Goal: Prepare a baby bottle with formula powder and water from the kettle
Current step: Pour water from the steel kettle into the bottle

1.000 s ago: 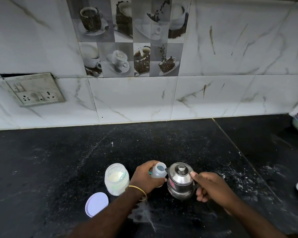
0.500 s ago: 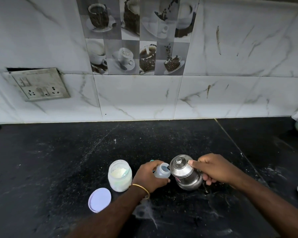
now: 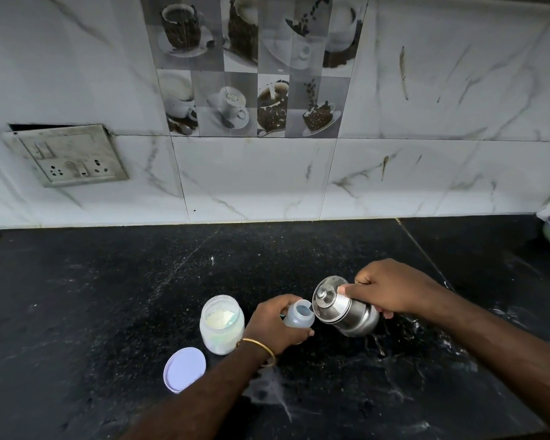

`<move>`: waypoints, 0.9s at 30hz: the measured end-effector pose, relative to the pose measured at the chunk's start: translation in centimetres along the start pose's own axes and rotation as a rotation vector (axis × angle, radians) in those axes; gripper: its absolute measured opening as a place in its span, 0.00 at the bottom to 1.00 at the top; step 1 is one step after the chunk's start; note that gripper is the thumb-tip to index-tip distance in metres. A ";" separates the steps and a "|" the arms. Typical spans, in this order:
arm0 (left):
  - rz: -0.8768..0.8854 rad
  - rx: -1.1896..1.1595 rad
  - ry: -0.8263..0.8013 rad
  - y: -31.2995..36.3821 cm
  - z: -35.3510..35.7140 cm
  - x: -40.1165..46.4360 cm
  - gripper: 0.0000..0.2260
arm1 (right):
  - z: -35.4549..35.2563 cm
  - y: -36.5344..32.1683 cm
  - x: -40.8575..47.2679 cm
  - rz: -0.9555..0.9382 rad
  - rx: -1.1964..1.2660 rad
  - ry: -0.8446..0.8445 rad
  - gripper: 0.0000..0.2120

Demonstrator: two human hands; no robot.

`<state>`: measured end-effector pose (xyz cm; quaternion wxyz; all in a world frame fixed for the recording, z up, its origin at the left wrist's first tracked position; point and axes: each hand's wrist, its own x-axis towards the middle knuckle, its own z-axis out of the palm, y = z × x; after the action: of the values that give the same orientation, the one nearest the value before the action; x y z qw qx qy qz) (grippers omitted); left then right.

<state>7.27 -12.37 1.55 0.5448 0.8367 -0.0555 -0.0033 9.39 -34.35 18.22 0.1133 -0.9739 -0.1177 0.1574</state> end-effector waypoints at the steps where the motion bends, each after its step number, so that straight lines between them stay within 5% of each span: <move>1: 0.000 -0.003 -0.003 0.0 0.0 0.0 0.21 | -0.1 -0.1 0.0 -0.003 -0.015 0.004 0.25; 27: 0.004 -0.009 -0.029 -0.3 0.7 0.2 0.22 | -1.5 -2.6 0.3 -0.052 -0.322 0.085 0.25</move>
<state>7.42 -12.90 1.01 0.5475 0.8342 -0.0650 -0.0146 9.63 -32.08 20.18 -0.0355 -0.9818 -0.1618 0.0923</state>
